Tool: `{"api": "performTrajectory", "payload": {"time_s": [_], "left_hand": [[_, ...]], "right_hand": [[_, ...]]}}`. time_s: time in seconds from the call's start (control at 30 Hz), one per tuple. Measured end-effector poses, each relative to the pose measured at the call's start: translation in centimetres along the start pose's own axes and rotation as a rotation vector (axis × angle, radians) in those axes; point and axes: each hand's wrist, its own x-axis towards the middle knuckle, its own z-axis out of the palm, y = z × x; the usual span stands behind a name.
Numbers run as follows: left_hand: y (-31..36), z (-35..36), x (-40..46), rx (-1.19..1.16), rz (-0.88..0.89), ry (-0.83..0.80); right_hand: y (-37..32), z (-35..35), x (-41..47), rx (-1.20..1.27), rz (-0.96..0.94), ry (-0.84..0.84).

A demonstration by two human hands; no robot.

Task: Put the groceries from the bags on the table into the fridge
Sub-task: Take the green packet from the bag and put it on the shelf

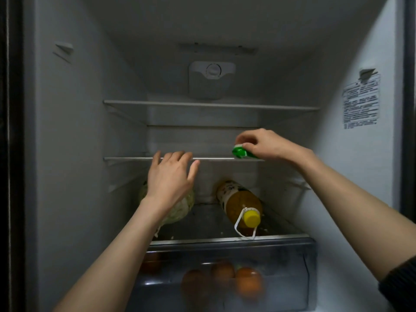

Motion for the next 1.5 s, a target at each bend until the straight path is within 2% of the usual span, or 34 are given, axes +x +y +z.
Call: {"api": "performTrajectory", "payload": {"time_s": [0.3,0.43,0.67,0.8,0.87,0.97,1.1,1.2,1.33,1.5], "left_hand": [[0.0,-0.2,0.0,-0.024,0.004,-0.004],[-0.2,-0.2,0.0,-0.026,0.01,0.005],[-0.1,-0.2,0.0,0.002,0.022,-0.007],[-0.3,-0.4,0.0,0.049,0.047,-0.074],[-0.2,-0.7,0.2,0.061,0.03,-0.135],[0.4,-1.1,0.1,0.047,-0.029,-0.209],[1.9,-1.9,-2.3,-0.035,-0.1,-0.07],[2.8,-2.9,-5.6,-0.036,-0.124,0.05],[2.3,-4.3,-11.7,-0.002,-0.167,0.092],[2.2,-6.0,-21.4,-0.038,-0.269,0.013]], "right_hand": [[4.5,-1.3,-0.7,-0.037,0.234,0.071],[6.7,-0.8,-0.1,-0.173,0.322,0.029],[8.7,-0.4,2.1,-0.221,0.516,0.016],[8.5,0.3,2.2,-0.241,0.542,-0.013],[7.9,0.4,1.2,-0.26,0.497,-0.023],[6.0,0.3,-0.9,-0.263,0.344,0.052],[1.1,1.3,-3.9,-0.143,0.125,0.264],[-1.9,3.6,-6.6,-0.04,0.033,0.37],[-5.5,8.5,-11.4,0.022,-0.088,0.409],[-9.8,12.8,-17.5,0.091,-0.167,0.303]]}}
